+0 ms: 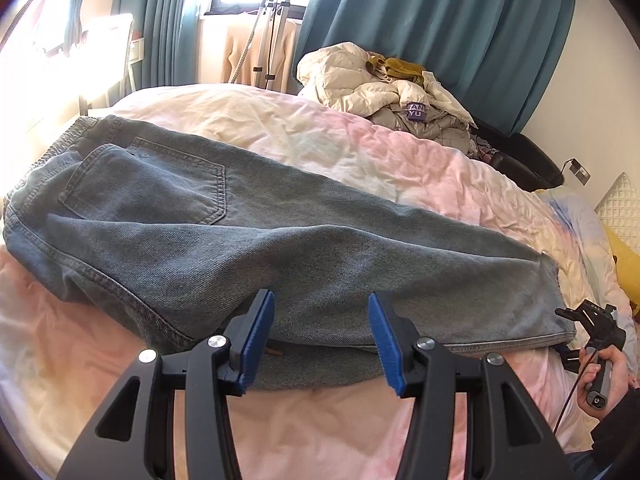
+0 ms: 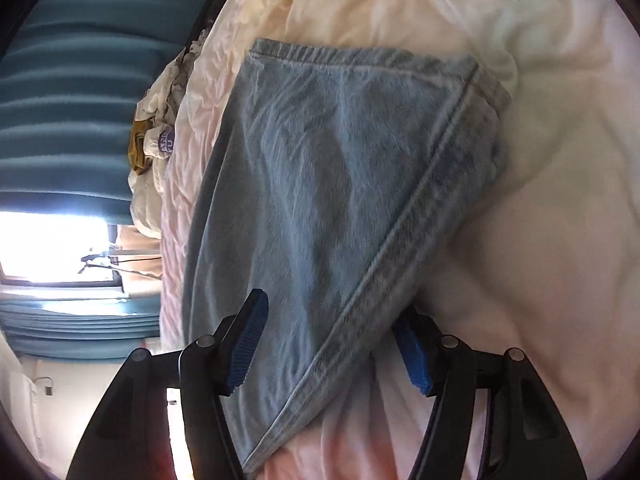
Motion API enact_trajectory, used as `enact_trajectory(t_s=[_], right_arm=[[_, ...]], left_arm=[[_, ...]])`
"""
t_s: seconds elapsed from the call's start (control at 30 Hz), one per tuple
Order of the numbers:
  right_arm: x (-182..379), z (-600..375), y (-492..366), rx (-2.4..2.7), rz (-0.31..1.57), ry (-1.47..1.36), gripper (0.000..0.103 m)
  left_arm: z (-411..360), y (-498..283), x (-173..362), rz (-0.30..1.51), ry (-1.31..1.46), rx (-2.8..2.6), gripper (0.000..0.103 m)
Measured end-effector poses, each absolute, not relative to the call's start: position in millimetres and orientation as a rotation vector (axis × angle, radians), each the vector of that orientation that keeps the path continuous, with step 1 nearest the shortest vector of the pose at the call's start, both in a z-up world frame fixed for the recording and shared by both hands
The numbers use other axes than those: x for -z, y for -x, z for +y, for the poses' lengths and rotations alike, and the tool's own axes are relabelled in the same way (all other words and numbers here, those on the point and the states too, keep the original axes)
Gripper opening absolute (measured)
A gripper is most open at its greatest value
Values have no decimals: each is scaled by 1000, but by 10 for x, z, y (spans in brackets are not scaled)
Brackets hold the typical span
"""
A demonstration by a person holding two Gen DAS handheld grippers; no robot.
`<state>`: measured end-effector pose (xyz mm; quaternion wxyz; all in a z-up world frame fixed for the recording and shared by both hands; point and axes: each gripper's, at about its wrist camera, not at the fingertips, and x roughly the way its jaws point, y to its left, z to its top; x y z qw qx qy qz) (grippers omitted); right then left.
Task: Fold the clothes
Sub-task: 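Grasp the leg hems with the right gripper and lift them toward the waistband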
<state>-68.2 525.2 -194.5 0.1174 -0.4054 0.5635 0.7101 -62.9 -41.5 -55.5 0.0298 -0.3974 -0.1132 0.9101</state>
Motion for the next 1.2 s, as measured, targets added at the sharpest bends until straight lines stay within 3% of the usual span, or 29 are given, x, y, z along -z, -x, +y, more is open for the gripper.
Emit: enact_trajectory(t_s=[0.23, 0.37, 0.57, 0.7, 0.93, 1.07, 1.2], right_arm=[[1801, 5356, 737, -2207, 1704, 911, 62], [1551, 5316, 803, -2377, 1631, 827, 62], [1727, 5353, 922, -2328, 1493, 934, 60], [1994, 5478, 958, -2236, 1451, 1005, 43], [1631, 5378, 924, -2351, 1248, 868, 16], [1218, 5216, 861, -2441, 1198, 752, 11], [746, 4795, 923, -2567, 1010, 703, 9]], left_arm=[[-370, 679, 580, -327, 1230, -2799, 50], [-363, 751, 568, -268, 1220, -2840, 50], [-433, 961, 591, -227, 1244, -2893, 50], [-445, 1030, 650, -178, 1263, -2916, 50], [-401, 1215, 1079, -37, 1496, -2866, 50], [-367, 1248, 1185, 25, 1528, -2860, 50], [-392, 1223, 1145, 10, 1513, -2857, 50]])
